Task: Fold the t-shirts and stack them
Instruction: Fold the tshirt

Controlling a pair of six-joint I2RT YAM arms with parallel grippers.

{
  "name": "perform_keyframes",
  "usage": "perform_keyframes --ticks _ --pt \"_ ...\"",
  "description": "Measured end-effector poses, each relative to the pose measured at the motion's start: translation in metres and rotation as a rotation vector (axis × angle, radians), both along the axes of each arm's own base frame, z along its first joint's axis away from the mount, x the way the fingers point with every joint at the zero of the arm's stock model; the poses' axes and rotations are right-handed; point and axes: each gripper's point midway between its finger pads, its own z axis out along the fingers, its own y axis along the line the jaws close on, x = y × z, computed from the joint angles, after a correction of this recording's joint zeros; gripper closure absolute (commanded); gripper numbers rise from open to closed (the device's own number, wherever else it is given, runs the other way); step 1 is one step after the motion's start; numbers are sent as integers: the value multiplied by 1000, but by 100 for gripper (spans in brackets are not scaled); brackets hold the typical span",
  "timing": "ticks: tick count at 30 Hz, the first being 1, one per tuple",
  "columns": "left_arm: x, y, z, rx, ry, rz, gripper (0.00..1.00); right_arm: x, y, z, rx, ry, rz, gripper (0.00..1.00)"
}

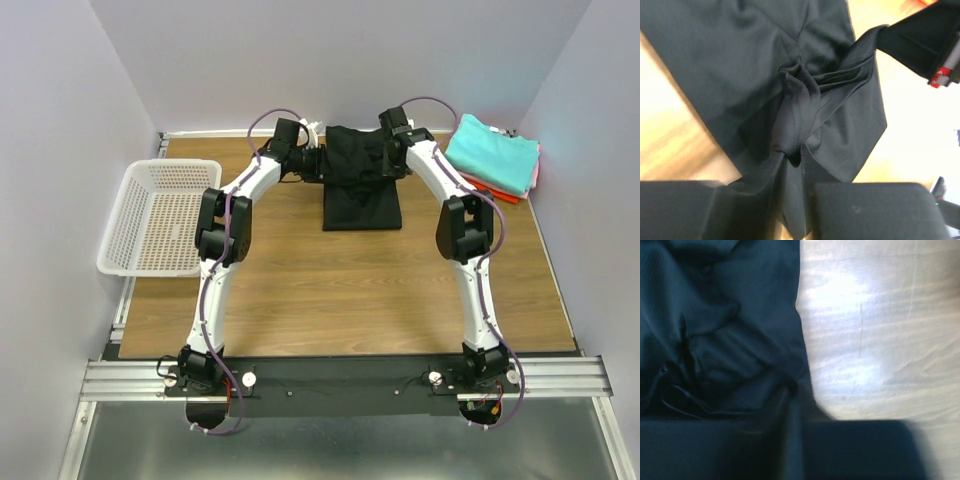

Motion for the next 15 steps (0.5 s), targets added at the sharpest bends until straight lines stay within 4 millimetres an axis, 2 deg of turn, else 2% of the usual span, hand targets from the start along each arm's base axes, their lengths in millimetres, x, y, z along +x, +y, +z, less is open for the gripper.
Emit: perform_keyframes --ticks 1,2,4,9,10,15 --pt "3 -2 3 -14 -3 11 42 4 -1 1 11 -7 -9 27" --pt "6 -2 6 -22 -15 16 41 7 -2 1 18 -11 -11 20" --pt "15 -4 15 -54 -40 40 39 12 -5 5 34 -22 -19 13" --pt "25 3 27 -63 -89 85 37 17 -12 12 56 -40 -28 10" --pt "23 7 29 -54 -93 98 34 17 -13 11 61 -38 -29 10" --pt "9 22 41 0 -123 140 33 -4 -15 5 92 16 -13 11"
